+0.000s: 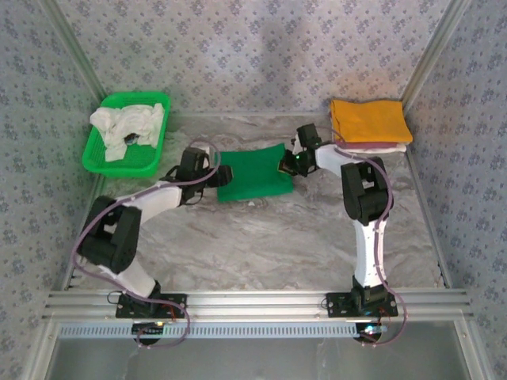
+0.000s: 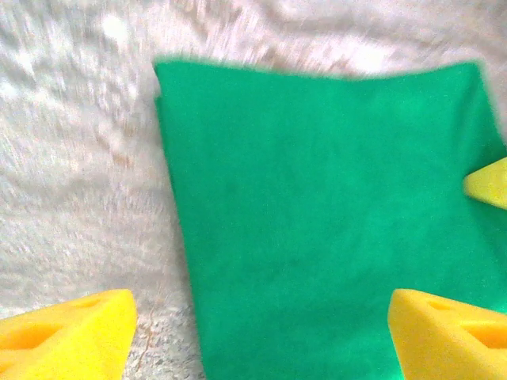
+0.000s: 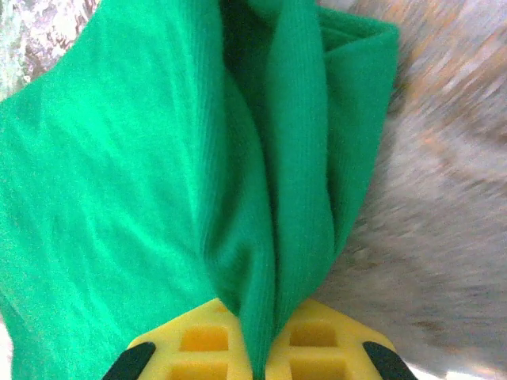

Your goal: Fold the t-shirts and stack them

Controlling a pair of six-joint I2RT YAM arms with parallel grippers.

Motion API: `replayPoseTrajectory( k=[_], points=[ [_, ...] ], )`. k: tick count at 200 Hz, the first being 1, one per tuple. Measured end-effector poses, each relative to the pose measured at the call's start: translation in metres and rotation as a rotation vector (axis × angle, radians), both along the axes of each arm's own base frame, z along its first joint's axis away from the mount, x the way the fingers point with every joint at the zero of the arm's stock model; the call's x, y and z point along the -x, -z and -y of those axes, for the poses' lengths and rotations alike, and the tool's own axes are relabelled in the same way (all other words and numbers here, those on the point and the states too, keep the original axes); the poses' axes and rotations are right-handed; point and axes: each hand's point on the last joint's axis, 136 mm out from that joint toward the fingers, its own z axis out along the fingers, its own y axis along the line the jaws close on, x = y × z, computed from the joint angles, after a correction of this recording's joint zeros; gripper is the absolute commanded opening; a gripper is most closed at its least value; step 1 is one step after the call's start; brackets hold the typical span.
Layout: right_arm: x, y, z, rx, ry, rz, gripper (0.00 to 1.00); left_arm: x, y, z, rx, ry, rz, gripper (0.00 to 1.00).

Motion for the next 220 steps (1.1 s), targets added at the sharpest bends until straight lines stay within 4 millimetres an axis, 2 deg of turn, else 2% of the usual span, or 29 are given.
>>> replayPoseTrajectory(
  k=[26, 47, 72, 89, 110, 136, 164, 187, 220],
  points=[
    [-0.015, -0.026, 0.031, 0.107, -0.044, 0.036, 0.0, 0.004, -0.049, -0.002, 0.044, 0.004, 0.113, 0.91],
    [-0.029, -0.055, 0.058, 0.214, -0.071, 0.087, 0.0, 0.009, -0.062, -0.004, 0.055, 0.008, 0.15, 0.93],
    [-0.052, -0.095, 0.094, 0.351, -0.086, 0.157, 0.0, 0.016, -0.049, -0.005, 0.034, 0.019, 0.131, 0.94],
    [-0.069, -0.116, 0.119, 0.443, -0.082, 0.209, 0.0, 0.019, -0.042, -0.006, 0.022, 0.024, 0.115, 0.94],
    [-0.08, -0.129, 0.147, 0.535, -0.09, 0.248, 0.0, 0.02, -0.037, -0.006, 0.016, 0.027, 0.107, 0.95],
    [-0.089, -0.134, 0.177, 0.644, -0.111, 0.277, 0.0, 0.02, -0.026, -0.006, 0.006, 0.027, 0.084, 0.95],
    [-0.101, -0.141, 0.198, 0.715, -0.114, 0.314, 0.0, 0.02, -0.009, -0.006, -0.014, 0.027, 0.047, 0.95],
    [-0.115, -0.163, 0.207, 0.726, -0.09, 0.384, 0.0, 0.02, 0.003, -0.006, -0.026, 0.027, 0.021, 0.95],
    [-0.124, -0.189, 0.224, 0.674, -0.027, 0.458, 0.0, 0.02, 0.015, -0.006, -0.037, 0.028, -0.006, 0.96]
  ],
)
